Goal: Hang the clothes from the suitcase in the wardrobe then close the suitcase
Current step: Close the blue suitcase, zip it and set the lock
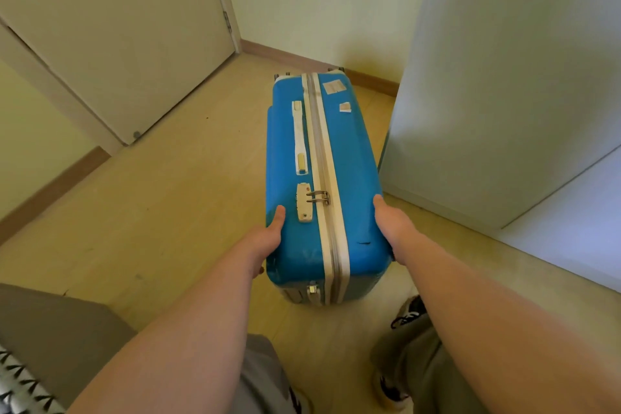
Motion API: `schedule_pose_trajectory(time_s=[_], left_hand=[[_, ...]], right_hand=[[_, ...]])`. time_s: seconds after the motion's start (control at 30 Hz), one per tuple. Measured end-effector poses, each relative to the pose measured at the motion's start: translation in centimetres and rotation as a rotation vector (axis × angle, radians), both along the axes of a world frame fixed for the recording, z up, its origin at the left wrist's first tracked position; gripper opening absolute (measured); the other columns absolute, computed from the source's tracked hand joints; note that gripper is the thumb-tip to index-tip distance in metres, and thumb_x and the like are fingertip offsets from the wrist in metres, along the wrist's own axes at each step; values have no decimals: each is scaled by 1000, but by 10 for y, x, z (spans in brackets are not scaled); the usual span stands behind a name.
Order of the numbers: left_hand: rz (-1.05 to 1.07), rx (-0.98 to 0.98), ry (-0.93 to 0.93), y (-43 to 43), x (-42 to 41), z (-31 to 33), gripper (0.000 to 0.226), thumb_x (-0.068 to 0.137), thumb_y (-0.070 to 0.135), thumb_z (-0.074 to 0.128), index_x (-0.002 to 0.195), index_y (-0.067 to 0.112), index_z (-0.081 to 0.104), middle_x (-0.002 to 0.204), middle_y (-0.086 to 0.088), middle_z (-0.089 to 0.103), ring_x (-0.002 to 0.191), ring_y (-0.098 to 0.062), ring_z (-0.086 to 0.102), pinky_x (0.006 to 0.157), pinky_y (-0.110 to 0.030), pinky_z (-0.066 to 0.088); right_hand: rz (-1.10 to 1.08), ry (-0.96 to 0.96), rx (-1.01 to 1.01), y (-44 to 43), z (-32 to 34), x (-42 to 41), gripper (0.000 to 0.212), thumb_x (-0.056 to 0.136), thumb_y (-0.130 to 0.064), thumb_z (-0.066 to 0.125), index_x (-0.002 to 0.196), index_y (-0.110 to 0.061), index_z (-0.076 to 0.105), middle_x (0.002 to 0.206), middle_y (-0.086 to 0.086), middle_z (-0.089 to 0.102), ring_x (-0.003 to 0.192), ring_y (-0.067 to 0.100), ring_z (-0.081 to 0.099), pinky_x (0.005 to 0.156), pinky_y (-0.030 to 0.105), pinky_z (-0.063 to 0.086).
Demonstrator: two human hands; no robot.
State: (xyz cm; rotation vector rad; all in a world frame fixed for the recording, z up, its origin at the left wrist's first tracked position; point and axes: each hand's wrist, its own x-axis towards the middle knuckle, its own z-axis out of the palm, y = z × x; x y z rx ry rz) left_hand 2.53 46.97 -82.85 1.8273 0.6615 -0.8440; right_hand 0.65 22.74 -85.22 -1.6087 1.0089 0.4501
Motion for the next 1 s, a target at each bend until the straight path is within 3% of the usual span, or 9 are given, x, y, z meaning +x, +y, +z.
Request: schedule_pose_trajectory(time_s=[0.17, 0.4, 0.5, 0.6, 0.67, 0.73, 0.8, 0.9, 1.0], left_hand=[[-3, -4, -8, -12, -4, -4, 94, 88, 83, 28, 145, 8, 42, 129, -9, 58, 106, -28, 56, 73, -38, 49], [82, -103, -84, -9, 11, 23, 111, 67, 99, 38, 140, 17, 52, 131, -6, 62, 116, -28, 58, 100, -47, 47], [117, 16, -277, -6, 22, 74, 106, 55, 104, 38, 116, 20, 59, 110, -1, 64, 99, -24, 60, 97, -45, 48], [189, 63, -579, -3, 27, 128, 73, 78, 87, 47, 117, 26, 51, 99, 10, 56, 95, -18, 58, 90, -39, 47], [269, -111, -796, 6, 34, 155, 54, 91, 63, 59, 130, 28, 46, 105, 17, 57, 99, -2, 60, 89, -24, 43], [245, -241, -886, 14, 39, 165, 60, 93, 37, 67, 145, 26, 39, 122, 13, 62, 99, 13, 61, 84, -13, 41], [183, -237, -837, 11, 40, 164, 77, 89, 42, 72, 152, 28, 31, 138, 6, 59, 111, -3, 64, 93, -27, 51], [192, -184, -660, -2, 36, 162, 71, 84, 70, 63, 139, 27, 48, 120, 4, 69, 99, -20, 70, 86, -43, 58], [249, -311, -700, -1, 41, 161, 62, 83, 56, 72, 135, 27, 55, 115, 3, 73, 94, -20, 75, 81, -43, 61]], right_hand=[[-55, 38, -31, 13, -2, -1, 85, 91, -76, 25, 146, -13, 43, 129, 10, 59, 113, 31, 58, 103, 49, 47], [49, -111, -223, 26, 40, 1, 84, 75, -92, 37, 115, -20, 56, 96, 1, 66, 86, 22, 66, 83, 43, 58], [34, -327, -275, 27, 81, 6, 101, 62, -102, 33, 128, -29, 54, 108, -2, 67, 92, 20, 65, 83, 43, 57], [28, -679, -169, 26, 125, 18, 100, 65, -93, 51, 149, -42, 35, 141, -2, 54, 118, 17, 58, 99, 42, 51], [87, -887, -113, 17, 161, 34, 98, 72, -74, 68, 154, -47, 22, 156, -9, 40, 137, 13, 46, 112, 44, 42], [200, -984, -149, 6, 189, 44, 99, 79, -54, 75, 156, -47, 13, 161, -14, 32, 143, 9, 39, 115, 40, 39], [245, -865, -292, -1, 202, 48, 90, 84, -54, 72, 156, -36, 22, 149, -11, 47, 128, 10, 52, 103, 33, 46], [227, -551, -459, 0, 200, 48, 85, 74, -90, 48, 123, -21, 61, 116, -3, 68, 101, 20, 64, 91, 39, 53], [193, -638, -290, -5, 198, 53, 54, 79, -74, 64, 106, -27, 69, 100, -8, 74, 91, 17, 71, 86, 42, 59]])
